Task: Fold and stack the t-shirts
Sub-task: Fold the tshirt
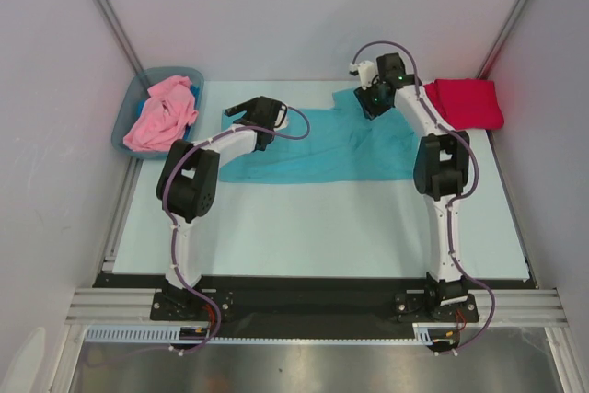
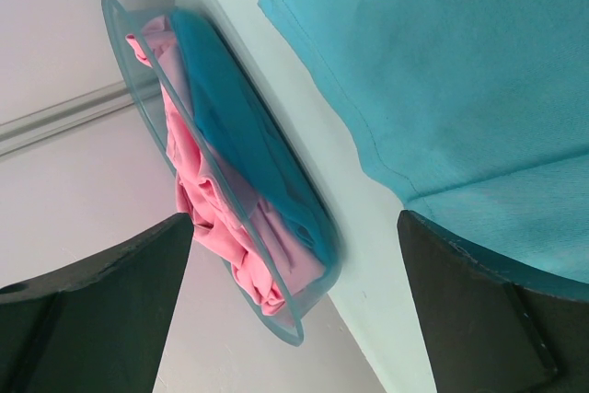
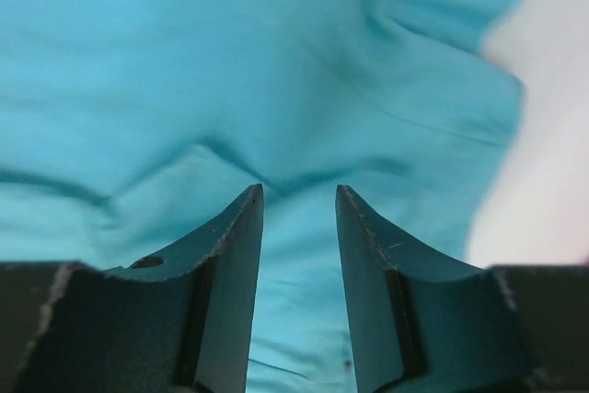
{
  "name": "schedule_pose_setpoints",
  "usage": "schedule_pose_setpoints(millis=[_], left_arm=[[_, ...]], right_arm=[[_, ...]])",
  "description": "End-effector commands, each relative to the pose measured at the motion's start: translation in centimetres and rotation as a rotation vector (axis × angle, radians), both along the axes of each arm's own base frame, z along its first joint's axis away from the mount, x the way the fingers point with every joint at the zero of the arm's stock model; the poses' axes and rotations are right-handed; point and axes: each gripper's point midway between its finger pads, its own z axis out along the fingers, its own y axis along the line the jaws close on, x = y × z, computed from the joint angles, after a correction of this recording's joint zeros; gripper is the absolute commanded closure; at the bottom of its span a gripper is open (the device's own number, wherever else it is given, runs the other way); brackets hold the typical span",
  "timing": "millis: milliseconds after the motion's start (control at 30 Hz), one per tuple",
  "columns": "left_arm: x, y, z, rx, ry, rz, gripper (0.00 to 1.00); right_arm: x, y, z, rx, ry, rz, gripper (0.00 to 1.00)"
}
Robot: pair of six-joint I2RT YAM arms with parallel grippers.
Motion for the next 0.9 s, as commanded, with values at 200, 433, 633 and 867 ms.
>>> schedule_pose_setpoints(millis=[200,433,633,867], left_arm=[[0.1,-0.6,1.8,-0.052,-0.073,0.005,0.0],[0.1,-1.0,2.0,-0.062,-0.082,0.004,0.0],[0.3,-1.1,2.0,-0.061,-0.085,0.003,0.0],[0.4,-1.3,1.9,-0.06,-0.084,-0.003,0.0]], right_arm=[[-3.1,5.0,-0.8,0.098,0.116,0.06,0.6],[-2.8,4.7,-1.8,0.083,0.124,0.044,0.59],[-3.5,4.9,-3.6,0.091,0.164,0.044,0.59],[-3.2,5.8,-4.1,0.114,0.164,0.037,0.58]])
